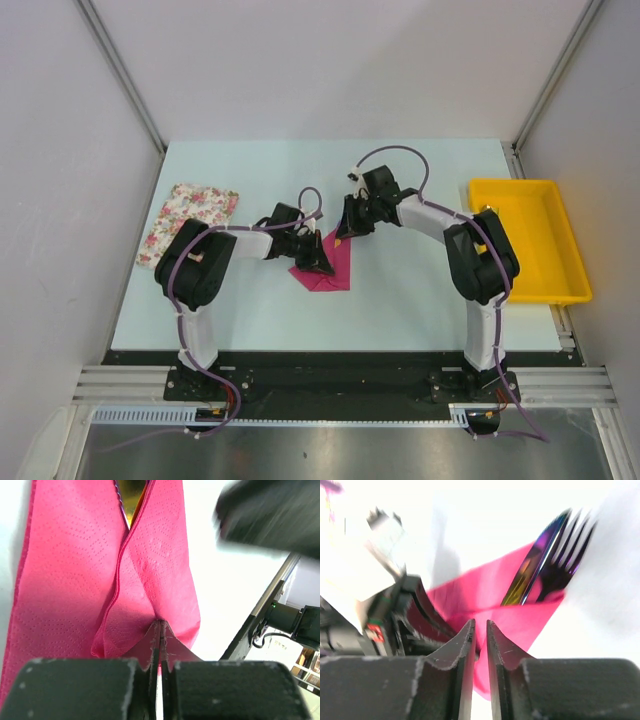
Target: Place the utensils on the paper napkin and roll it up
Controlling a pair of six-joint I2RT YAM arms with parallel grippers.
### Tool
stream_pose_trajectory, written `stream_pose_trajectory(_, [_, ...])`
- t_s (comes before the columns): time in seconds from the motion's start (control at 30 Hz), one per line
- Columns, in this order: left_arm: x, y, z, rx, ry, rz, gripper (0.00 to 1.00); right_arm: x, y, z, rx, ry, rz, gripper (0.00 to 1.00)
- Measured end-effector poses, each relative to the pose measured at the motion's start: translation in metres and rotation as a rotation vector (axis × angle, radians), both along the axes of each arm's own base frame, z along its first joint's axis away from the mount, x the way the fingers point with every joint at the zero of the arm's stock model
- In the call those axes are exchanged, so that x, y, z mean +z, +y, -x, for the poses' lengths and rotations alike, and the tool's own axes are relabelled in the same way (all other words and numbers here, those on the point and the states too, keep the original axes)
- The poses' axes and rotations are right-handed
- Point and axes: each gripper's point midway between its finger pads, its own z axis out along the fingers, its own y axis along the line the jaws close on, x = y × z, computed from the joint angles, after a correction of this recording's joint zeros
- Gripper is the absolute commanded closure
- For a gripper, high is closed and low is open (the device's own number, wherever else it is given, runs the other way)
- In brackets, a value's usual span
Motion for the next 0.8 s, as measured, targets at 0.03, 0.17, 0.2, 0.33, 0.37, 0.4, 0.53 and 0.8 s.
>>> stream_pose_trajectory(0.03, [0.000,0.000,0.000,0.000,0.001,0.000,1.00,0.004,-0.001,-0.007,-0.014,-0.018,0.003,0.82])
stream_pose_trajectory(0.17, [0.000,0.000,0.000,0.001,0.001,0.000,1.00,0.015,-0.002,-0.026,-0.052,-0.076,0.019,0.87])
stream_pose_trajectory(0.2, [0.000,0.000,0.000,0.001,0.001,0.000,1.00,0.017,-0.001,-0.031,-0.060,-0.090,0.025,0.87])
stream_pose_trajectory(0.33, [0.000,0.000,0.000,0.001,0.001,0.000,1.00,0.015,0.004,-0.044,-0.079,-0.121,0.056,0.93])
stream_pose_trajectory(0.37, [0.000,0.000,0.000,0.001,0.001,0.000,1.00,0.012,0.006,-0.044,-0.080,-0.120,0.069,0.93])
stream_pose_trajectory(0.4, [0.000,0.000,0.000,0.001,0.001,0.000,1.00,0.008,0.007,-0.042,-0.079,-0.115,0.081,0.94])
stream_pose_trajectory(0.53, [0.000,0.000,0.000,0.001,0.001,0.000,1.00,-0.012,0.013,-0.031,-0.067,-0.084,0.143,0.94])
stream_pose_trajectory(0.8, [0.000,0.000,0.000,0.001,0.001,-0.001,1.00,-0.041,0.019,-0.015,-0.043,-0.035,0.214,0.94])
